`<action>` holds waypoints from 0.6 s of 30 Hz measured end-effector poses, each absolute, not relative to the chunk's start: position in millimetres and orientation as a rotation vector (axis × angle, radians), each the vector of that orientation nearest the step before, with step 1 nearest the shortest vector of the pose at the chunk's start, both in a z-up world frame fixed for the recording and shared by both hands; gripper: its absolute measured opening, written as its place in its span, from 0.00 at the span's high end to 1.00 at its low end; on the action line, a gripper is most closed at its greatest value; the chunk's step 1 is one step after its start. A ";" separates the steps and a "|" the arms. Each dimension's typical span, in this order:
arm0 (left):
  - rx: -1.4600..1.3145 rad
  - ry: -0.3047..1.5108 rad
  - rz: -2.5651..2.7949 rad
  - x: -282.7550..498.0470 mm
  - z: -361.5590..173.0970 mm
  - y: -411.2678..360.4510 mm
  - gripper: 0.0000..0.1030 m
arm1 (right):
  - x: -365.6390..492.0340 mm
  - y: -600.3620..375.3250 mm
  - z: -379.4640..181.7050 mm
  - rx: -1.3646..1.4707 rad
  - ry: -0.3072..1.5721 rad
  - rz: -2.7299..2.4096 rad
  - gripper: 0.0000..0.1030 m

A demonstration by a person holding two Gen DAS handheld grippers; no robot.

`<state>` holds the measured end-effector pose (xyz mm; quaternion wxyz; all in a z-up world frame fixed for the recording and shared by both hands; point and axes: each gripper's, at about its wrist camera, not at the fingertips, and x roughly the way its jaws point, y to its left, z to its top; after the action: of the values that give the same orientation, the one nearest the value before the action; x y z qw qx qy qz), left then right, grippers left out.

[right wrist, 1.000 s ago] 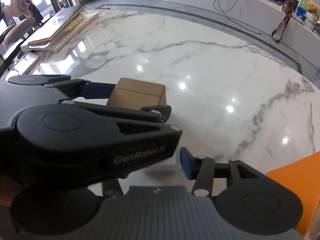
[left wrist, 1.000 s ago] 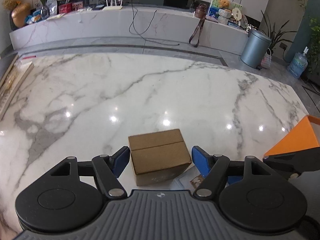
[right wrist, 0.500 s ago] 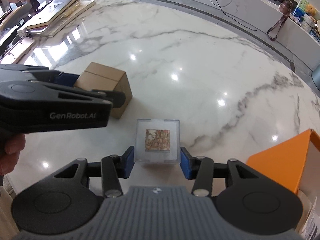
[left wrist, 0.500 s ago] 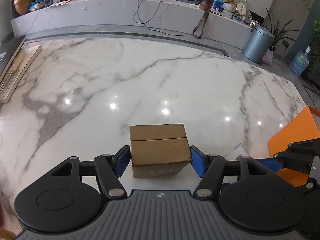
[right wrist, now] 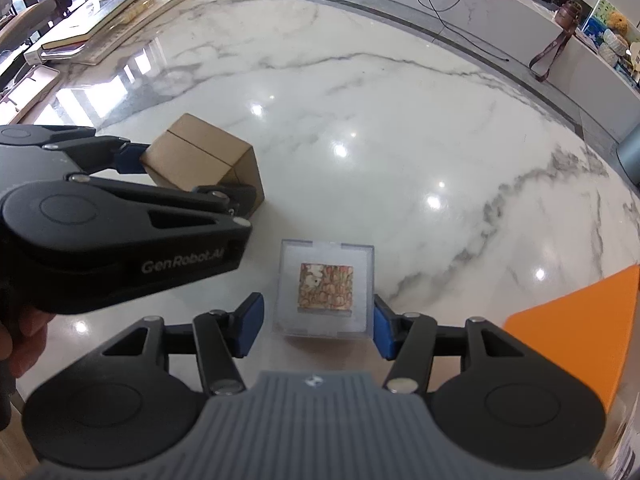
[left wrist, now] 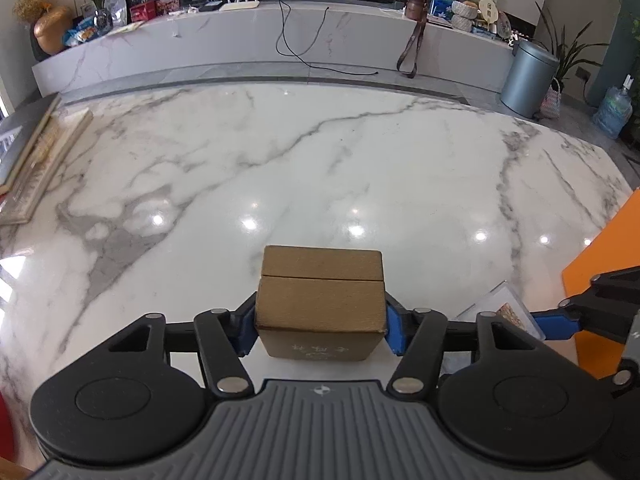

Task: Organize rigid objects
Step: 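Grasp the small cardboard box with the left gripper while the right grasps the clear cube, then carry the cardboard box with the left tool while the right carries the clear cube to the box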

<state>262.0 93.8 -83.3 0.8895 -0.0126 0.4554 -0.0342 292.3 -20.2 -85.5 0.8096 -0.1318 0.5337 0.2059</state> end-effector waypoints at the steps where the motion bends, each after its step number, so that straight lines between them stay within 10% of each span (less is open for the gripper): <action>1: -0.024 0.946 -0.071 262.0 -83.3 93.7 0.34 | 292.8 -19.9 -86.2 -0.281 1.143 0.437 0.52; 18: -0.105 0.934 -0.100 238.2 -58.0 104.6 0.35 | 268.9 -24.9 -56.1 -0.241 1.076 0.466 0.54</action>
<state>238.2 104.6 -58.0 0.8904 -0.0507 0.4497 -0.0484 268.9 -24.9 -56.1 0.8262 -0.1135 0.5064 0.2193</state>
